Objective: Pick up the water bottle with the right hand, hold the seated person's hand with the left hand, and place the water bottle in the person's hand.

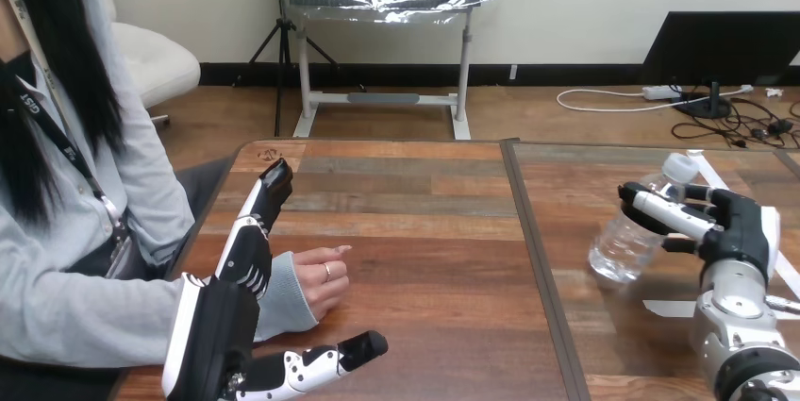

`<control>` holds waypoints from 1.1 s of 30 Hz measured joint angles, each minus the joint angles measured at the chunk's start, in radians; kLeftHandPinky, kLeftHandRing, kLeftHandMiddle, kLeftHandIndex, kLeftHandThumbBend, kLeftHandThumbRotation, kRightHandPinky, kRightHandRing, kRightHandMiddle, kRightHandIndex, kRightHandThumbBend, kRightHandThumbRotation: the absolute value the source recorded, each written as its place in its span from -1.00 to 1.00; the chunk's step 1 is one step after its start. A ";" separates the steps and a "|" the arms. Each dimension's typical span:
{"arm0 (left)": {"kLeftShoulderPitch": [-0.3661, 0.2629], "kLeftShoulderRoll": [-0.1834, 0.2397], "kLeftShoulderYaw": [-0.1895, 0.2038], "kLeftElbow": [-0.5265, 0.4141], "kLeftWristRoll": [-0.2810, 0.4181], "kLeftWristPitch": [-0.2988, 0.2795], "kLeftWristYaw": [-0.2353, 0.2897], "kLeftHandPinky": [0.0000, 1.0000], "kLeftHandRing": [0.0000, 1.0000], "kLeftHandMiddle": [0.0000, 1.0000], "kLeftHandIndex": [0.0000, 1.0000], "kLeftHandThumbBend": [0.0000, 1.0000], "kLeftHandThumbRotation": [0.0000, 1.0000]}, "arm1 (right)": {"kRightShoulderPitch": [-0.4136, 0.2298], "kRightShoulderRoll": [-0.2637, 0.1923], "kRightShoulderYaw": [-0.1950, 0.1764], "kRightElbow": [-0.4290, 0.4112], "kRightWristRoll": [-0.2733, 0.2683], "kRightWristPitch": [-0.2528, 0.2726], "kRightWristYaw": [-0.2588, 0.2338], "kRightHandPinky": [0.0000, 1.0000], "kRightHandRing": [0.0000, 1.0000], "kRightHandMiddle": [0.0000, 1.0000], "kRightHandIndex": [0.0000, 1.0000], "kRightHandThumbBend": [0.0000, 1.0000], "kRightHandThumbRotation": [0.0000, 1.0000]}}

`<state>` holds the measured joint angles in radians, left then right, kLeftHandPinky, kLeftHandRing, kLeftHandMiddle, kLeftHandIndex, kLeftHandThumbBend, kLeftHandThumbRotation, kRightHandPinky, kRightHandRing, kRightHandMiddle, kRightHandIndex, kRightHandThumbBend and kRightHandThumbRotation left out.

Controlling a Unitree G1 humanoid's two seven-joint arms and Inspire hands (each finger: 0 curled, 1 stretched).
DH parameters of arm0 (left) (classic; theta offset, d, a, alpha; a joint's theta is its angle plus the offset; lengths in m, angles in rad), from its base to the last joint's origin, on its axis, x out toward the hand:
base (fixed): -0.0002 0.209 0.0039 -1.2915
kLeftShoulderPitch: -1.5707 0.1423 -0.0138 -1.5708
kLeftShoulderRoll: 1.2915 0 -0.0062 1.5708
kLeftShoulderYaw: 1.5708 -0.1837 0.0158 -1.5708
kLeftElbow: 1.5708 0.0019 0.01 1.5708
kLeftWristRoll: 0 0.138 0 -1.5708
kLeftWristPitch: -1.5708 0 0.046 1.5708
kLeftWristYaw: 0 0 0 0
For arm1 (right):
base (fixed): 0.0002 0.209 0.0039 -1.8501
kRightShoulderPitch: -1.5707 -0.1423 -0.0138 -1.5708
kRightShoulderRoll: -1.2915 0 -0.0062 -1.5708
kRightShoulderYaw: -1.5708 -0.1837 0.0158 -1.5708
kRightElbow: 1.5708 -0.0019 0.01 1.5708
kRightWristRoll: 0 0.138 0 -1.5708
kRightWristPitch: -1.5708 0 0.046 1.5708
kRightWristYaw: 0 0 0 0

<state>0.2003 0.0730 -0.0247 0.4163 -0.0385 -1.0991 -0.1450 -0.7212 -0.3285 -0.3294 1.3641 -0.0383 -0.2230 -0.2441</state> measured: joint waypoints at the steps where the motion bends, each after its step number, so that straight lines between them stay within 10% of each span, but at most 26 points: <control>1: 0.000 0.000 0.000 0.000 0.000 0.000 0.000 0.97 0.92 0.91 0.87 1.00 -0.53 | 0.000 0.002 -0.003 0.000 0.004 -0.005 0.006 -0.18 -0.10 -0.03 -0.15 0.59 -1.00; 13: 0.000 -0.014 0.017 0.000 0.052 0.000 0.040 0.92 0.89 0.88 0.84 1.00 -0.55 | 0.000 0.020 -0.024 0.000 0.042 -0.077 0.076 -0.22 -0.15 -0.07 -0.20 0.53 -1.00; 33: 0.009 -0.041 0.139 -0.109 0.460 0.141 0.307 0.67 0.82 0.84 0.83 1.00 -0.31 | 0.003 0.022 -0.044 0.000 0.104 -0.200 0.195 -0.33 -0.25 -0.13 -0.22 0.45 -1.00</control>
<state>0.2089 0.0321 0.1143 0.3073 0.4214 -0.9577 0.1617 -0.7184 -0.3060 -0.3739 1.3638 0.0653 -0.4226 -0.0495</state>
